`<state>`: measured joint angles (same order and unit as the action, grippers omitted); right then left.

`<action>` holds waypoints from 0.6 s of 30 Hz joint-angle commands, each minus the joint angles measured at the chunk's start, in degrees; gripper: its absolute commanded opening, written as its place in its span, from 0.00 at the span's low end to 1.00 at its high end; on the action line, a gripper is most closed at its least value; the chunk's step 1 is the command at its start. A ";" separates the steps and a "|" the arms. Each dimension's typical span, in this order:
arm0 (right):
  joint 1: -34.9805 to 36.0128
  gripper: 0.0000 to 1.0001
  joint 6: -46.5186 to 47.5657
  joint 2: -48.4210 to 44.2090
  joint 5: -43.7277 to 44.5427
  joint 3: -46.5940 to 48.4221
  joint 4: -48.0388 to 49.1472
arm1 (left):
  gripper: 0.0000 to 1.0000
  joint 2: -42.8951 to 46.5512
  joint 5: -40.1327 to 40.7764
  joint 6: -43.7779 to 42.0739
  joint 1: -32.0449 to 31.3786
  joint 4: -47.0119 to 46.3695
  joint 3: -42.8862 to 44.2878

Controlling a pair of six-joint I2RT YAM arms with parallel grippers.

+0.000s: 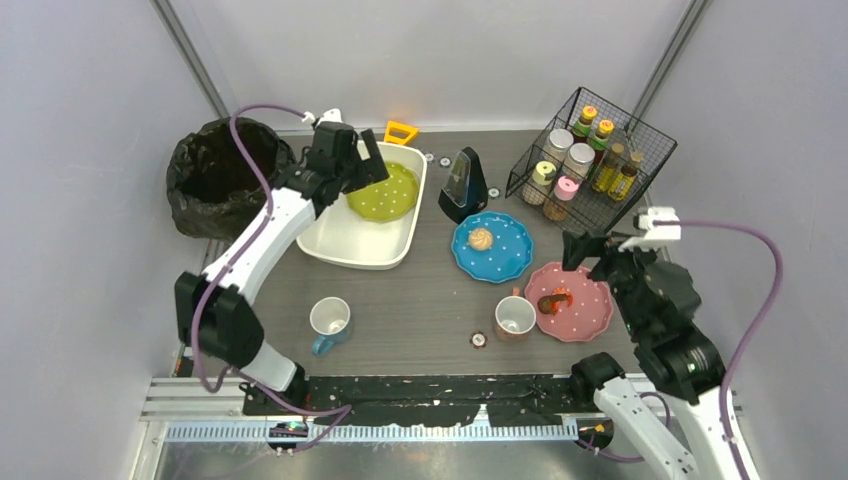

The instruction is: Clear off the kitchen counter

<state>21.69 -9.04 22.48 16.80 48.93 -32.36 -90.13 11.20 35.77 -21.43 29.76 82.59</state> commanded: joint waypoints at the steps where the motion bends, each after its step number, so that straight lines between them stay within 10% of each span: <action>1: 0.24 0.95 -7.29 8.08 -7.17 2.49 -2.60 | 1.00 7.69 -4.61 -2.64 -0.89 -1.82 -7.32; 9: 0.20 0.95 -11.72 11.42 -13.08 -7.57 8.89 | 0.99 24.62 -8.87 -4.08 -0.89 0.75 -19.87; 18: -0.21 0.98 -10.92 35.70 -14.08 -2.38 10.53 | 1.00 40.84 -6.01 -13.32 -0.89 10.91 -25.69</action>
<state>21.67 -19.44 49.04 4.71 42.74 -26.52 -54.57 4.01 28.60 -22.48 35.03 56.99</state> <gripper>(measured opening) 0.961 0.994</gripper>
